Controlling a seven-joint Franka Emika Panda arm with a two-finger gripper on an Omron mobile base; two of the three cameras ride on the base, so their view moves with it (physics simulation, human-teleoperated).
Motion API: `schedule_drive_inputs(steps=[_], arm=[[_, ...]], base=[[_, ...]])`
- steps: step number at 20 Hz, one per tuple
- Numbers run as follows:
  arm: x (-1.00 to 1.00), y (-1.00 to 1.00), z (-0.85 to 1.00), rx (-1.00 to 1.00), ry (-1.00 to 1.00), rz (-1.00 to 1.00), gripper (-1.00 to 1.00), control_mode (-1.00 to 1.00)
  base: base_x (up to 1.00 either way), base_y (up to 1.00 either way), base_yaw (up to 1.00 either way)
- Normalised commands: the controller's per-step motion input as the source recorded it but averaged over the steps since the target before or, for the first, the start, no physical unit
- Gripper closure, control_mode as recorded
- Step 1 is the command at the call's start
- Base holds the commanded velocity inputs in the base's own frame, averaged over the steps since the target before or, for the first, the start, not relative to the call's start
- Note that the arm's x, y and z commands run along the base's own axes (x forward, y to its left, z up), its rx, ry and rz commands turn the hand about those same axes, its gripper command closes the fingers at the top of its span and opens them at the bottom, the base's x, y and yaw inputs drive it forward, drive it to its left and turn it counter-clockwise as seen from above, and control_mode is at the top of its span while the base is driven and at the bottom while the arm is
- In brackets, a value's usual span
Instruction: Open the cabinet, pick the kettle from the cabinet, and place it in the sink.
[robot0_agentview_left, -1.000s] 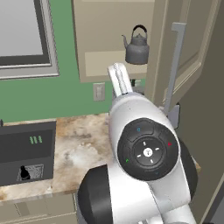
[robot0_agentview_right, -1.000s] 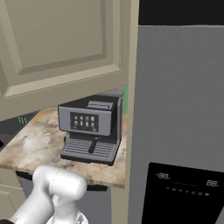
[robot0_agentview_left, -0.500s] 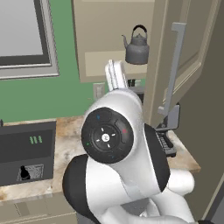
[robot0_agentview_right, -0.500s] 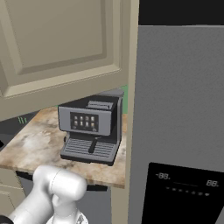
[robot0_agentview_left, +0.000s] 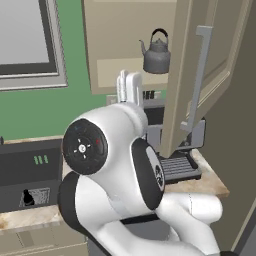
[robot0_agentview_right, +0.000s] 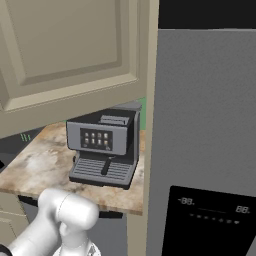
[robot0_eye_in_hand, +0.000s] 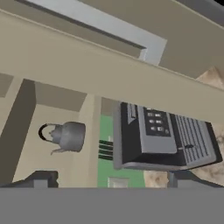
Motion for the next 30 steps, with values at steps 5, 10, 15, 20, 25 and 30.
schedule_drive_inputs(steps=[5, 10, 15, 20, 25, 30], arm=[[0.16, -0.08, -0.06, 0.03, -0.04, -0.13, -1.0, -1.0], [0.14, -0.05, -0.02, 0.0, 0.0, -0.13, -1.0, -1.0], [0.08, -0.08, 0.0, 0.01, 0.0, -0.11, -1.0, -1.0], [0.01, -0.09, 0.0, 0.04, 0.0, -0.07, -1.0, -1.0], [-0.11, -0.24, 0.0, 0.03, 0.0, -0.01, -1.0, -1.0], [-0.11, -0.29, 0.0, 0.01, 0.0, 0.0, -1.0, -1.0]], base=[[0.0, 0.0, 0.0], [0.0, 0.0, 0.0], [0.0, 0.0, 0.0], [0.0, 0.0, 0.0], [0.0, 0.0, 0.0], [0.0, 0.0, 0.0]])
